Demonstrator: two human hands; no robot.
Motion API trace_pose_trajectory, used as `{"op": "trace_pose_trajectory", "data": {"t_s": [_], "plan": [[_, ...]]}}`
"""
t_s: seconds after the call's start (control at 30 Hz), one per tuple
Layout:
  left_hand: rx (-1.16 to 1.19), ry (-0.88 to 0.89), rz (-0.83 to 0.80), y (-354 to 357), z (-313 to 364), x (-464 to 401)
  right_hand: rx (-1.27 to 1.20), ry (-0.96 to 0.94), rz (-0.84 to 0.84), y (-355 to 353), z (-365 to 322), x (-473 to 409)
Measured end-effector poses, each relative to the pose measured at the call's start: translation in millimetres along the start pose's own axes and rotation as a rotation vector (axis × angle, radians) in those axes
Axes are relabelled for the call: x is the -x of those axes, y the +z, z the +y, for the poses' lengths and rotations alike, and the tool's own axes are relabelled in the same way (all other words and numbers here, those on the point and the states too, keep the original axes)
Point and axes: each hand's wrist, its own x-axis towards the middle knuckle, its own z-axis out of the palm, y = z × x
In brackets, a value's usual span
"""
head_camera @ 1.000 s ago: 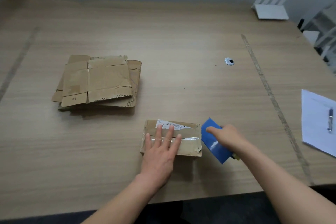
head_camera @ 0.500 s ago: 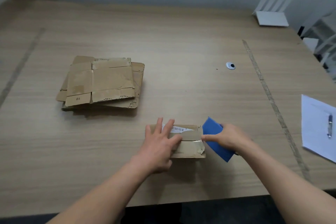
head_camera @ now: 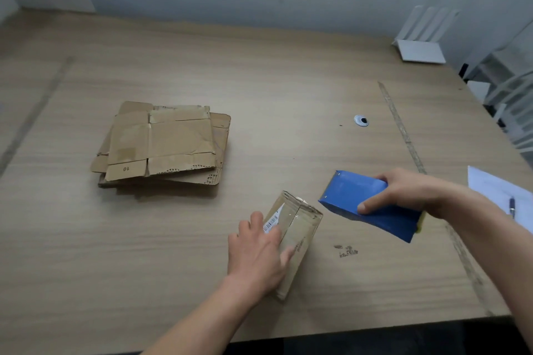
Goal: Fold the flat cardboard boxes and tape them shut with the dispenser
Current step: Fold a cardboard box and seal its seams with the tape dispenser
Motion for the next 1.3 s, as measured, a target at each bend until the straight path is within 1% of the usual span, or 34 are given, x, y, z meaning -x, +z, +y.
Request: {"op": "trace_pose_trajectory", "data": {"t_s": [0.03,0.1,0.13,0.17,0.23,0.27,0.3,0.37,0.43,0.53,0.7,0.87,1.1,1.3], "plan": [[0.102,0.021,0.106,1,-3,-3,0.004,-0.02,-0.023,-3,-4,3],[0.42,0.041,0.288,-3,-7,-11,-0.005,-0.063,-0.063,-7,-12,9],[0.629,-0.005,0.266,-9,-8,-17,-0.012,-0.087,-0.08,-9,-17,12],[0.876,-0.1,0.165,-18,-6,-23,-0.023,-0.112,-0.095,-10,-21,14],[1.371,-0.358,-0.168,-37,2,-34,-0.045,-0.144,-0.122,-10,-30,17],[1.554,-0.469,-0.327,-42,6,-38,-0.049,-0.157,-0.135,-10,-35,19],[1.683,-0.536,-0.454,-46,8,-42,-0.05,-0.174,-0.147,-9,-38,20],[1.831,-0.555,-0.614,-48,8,-47,-0.045,-0.195,-0.164,-7,-45,21],[1.912,-0.516,-0.683,-49,7,-50,-0.041,-0.206,-0.184,-3,-52,22],[1.977,-0.488,-0.709,-52,7,-51,-0.033,-0.218,-0.211,2,-58,23],[2.033,-0.489,-0.654,-51,0,-51,-0.027,-0.231,-0.215,8,-61,20],[1.996,-0.465,-0.569,-50,-8,-52,-0.031,-0.218,-0.212,12,-60,19],[1.938,-0.435,-0.564,-50,-14,-56,-0.04,-0.204,-0.224,18,-60,14],[1.849,-0.425,-0.485,-48,-12,-59,-0.049,-0.195,-0.225,21,-59,11]]}}
